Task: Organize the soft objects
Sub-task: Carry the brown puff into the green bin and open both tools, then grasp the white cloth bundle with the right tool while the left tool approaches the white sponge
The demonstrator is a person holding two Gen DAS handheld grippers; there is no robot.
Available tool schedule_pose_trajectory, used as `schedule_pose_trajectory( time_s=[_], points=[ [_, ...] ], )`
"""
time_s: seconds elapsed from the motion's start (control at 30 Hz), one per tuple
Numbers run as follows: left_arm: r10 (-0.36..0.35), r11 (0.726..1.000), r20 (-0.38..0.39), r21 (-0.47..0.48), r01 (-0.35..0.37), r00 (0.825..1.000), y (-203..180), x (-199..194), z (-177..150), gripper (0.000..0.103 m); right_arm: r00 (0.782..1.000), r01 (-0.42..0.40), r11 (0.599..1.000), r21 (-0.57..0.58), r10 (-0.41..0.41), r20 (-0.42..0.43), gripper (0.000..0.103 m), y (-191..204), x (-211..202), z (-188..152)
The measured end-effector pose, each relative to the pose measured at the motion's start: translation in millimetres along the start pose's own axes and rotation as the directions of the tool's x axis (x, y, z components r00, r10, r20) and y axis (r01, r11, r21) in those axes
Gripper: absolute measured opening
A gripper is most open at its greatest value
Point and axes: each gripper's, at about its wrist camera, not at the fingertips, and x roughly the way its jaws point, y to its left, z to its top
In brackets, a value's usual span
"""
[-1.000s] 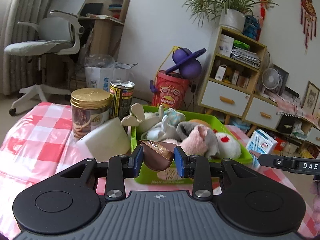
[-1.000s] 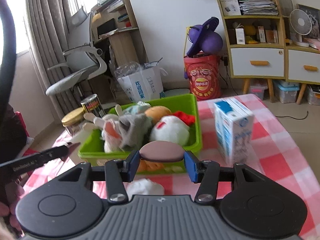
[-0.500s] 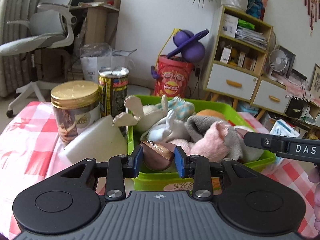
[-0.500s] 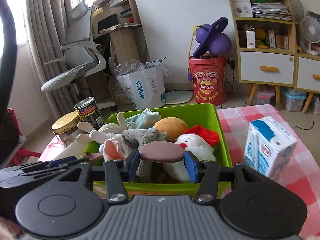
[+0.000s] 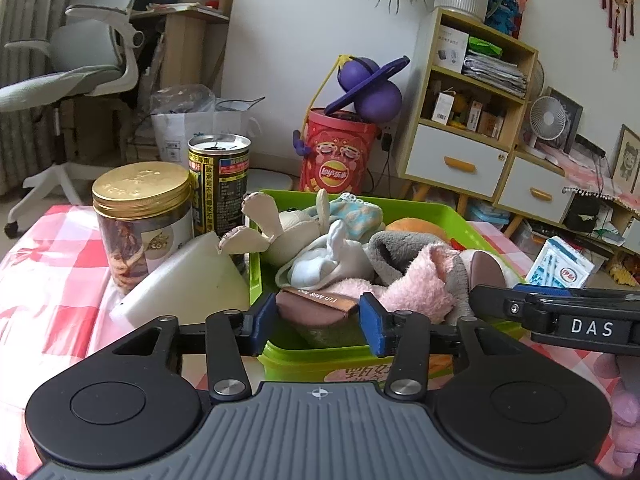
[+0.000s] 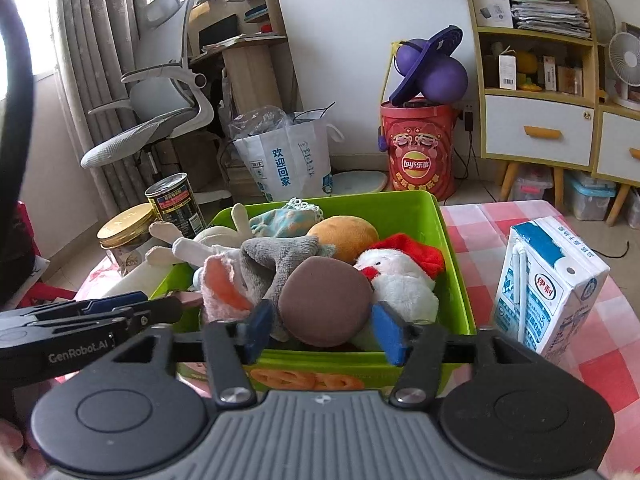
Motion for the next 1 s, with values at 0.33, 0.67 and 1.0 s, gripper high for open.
schedule_pose_trajectory(
  time_s=[0.33,0.67,1.0],
  points=[
    [-0.022,1.0,-0.006,0.015,0.022,1.0,-3.3,-27.5,4.1,0.083,1.0,0.022,0.999,0.031,-0.022,-0.008,0.051,-5.8,-20.5,6.6],
    [0.042,0.999,-0.051,0.017,-0.041,0.998,8.8,-62.0,7.0,0.098,0.997,0.039,0.999,0.011,-0.038,-0.074,0.058,7.5,-54.0,11.9],
    [0.1,0.995,-0.069,-0.012,-0.101,0.993,38.7,-75.1,-5.5,0.098,0.981,0.08,0.997,0.006,-0.077,-0.179,0.065,24.6,-73.9,-1.3]
  ],
)
